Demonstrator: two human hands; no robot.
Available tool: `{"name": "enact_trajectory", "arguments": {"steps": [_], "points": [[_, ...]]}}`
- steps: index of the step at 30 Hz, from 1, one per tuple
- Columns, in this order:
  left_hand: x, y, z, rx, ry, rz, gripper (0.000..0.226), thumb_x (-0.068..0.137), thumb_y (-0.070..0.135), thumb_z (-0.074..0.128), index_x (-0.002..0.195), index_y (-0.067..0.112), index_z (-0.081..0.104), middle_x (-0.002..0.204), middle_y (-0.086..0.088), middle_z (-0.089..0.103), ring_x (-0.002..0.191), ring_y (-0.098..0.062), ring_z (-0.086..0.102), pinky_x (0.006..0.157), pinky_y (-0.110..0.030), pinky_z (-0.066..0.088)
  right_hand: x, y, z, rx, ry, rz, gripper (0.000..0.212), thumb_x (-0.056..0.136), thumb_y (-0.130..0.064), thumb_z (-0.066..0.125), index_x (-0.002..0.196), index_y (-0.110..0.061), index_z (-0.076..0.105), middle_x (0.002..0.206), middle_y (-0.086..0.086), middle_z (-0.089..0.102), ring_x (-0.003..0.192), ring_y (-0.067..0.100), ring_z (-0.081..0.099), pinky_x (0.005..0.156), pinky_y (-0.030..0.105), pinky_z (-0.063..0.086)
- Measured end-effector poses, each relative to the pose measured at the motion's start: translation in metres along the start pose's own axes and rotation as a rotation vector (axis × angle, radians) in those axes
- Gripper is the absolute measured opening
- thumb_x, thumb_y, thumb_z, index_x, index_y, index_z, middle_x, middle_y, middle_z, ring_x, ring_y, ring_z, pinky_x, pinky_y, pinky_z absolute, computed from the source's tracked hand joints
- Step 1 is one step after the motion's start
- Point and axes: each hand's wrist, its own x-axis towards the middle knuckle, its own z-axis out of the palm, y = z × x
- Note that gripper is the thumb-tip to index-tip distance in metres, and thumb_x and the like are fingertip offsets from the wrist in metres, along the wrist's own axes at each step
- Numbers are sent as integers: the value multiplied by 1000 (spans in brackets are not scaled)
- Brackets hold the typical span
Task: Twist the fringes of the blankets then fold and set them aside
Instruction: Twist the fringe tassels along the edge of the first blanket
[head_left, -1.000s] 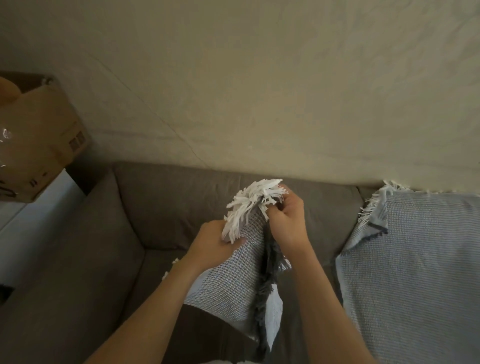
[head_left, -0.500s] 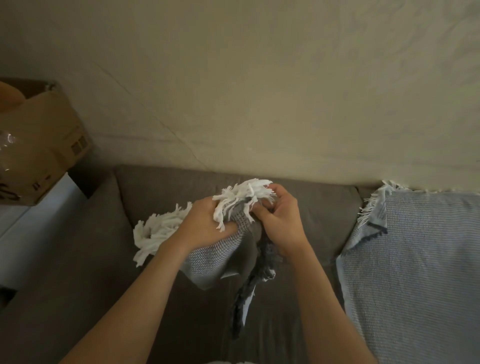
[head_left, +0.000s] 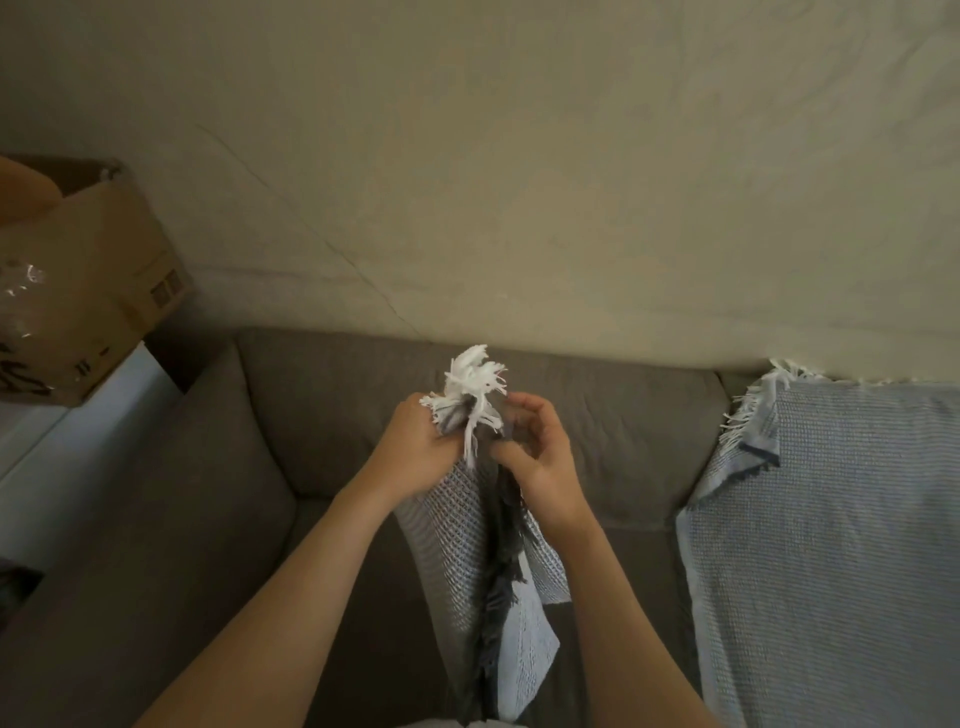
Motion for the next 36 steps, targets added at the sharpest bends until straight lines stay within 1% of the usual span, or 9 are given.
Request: {"name": "enact_trajectory", "arguments": {"steps": [4,7,11,18,21,23,29,32,36], "points": [[3,6,-8,-196,-89,1,30,99,11,72,87,38,76,84,21,74,83,6,68,76,-16,50,-7,25,-9,-387,-71,47,38,73,-21,83,106,-18,65,94,5,75,90,25,73,85,47,61],[6,10,-7,-190,-56,20,25,98,8,72,114,27,75,104,22,73,102,12,66,86,-7,46,-6,37,-12,-491,-48,45,18,74,-15,73,88,-15,61,79,9,69,78,32,68,75,57,57],[6,14,-8,-127,43,5,31,97,6,73,82,32,68,78,16,68,73,8,63,69,-18,45,1,38,-20,-589,-116,38,29,82,0,64,82,-28,61,75,-3,70,72,5,68,65,33,58],[8,16,-6,16,464,104,20,98,6,72,118,6,75,107,-1,76,98,-7,70,85,-20,54,15,42,-12,-628,-148,-127,23,94,-12,70,114,-13,61,101,-3,74,92,6,69,77,31,58],[8,15,-16,15,454,117,10,95,0,73,104,3,78,89,12,70,82,13,64,75,-3,44,16,41,-11,-621,-124,-89,45,91,-11,72,130,-22,53,108,-10,73,98,11,71,85,38,60],[9,12,-26,-58,389,68,10,94,2,75,92,12,77,83,14,71,80,11,67,71,-11,46,16,44,-17,-626,-184,6,69,84,-9,72,144,-30,44,119,-11,68,105,14,70,92,42,59],[16,11,-37,-285,440,-12,15,95,2,70,94,14,79,92,-4,79,89,-12,73,81,-35,56,21,63,-32,276,-73,376,43,97,-28,61,139,-21,64,136,12,69,123,25,67,107,44,52],[16,18,-32,-322,424,-11,20,97,2,69,96,19,79,92,6,79,90,-5,73,80,-27,57,20,71,-33,-126,26,242,36,97,-5,65,130,-18,66,120,5,76,109,16,74,93,33,61],[17,23,-26,-315,432,7,12,100,9,69,97,16,79,86,3,77,81,-2,70,72,-21,53,20,81,-25,-600,-11,165,27,89,-12,73,113,-23,66,97,-6,75,84,8,71,67,17,53]]}}
